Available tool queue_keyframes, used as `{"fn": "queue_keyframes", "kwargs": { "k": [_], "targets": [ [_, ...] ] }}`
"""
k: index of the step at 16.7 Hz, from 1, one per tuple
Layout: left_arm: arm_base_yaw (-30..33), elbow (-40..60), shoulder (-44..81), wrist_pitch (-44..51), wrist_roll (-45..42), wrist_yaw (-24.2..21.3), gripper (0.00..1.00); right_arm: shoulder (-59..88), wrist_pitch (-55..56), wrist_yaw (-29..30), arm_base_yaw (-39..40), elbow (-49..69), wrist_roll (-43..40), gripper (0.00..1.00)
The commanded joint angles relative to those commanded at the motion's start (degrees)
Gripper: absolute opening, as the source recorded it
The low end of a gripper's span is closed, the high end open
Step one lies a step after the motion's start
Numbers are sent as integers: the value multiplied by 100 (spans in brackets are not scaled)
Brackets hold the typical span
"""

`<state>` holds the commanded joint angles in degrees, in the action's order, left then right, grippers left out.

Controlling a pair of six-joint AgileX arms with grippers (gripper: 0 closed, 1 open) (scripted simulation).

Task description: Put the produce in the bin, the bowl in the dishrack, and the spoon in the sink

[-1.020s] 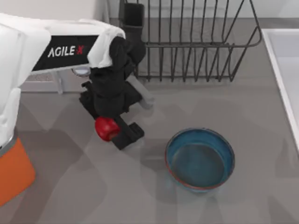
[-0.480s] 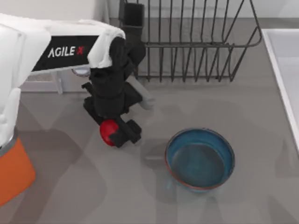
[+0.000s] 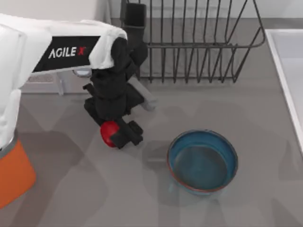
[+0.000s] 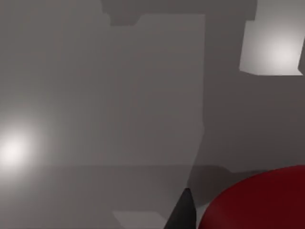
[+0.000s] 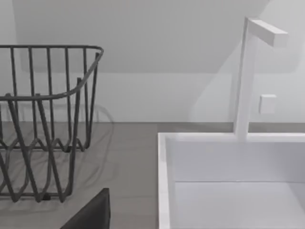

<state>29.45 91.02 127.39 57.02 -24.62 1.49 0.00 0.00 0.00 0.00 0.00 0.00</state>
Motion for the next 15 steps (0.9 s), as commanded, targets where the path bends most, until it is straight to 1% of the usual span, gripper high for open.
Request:
{"fn": "queue_keyframes", "kwargs": {
  "k": [3,9,11,15],
  "targets": [
    [31,328,-71,402,-23,6,0,0,0,0,0,0,0,100],
    [21,1340,-420,1815,8,7,0,0,0,0,0,0,0,100],
    [11,1483,-514,1992,21,3,0,0,0,0,0,0,0,100],
    [12,1475,-501,1984,12,6,0,0,0,0,0,0,0,100]
  ]
}}
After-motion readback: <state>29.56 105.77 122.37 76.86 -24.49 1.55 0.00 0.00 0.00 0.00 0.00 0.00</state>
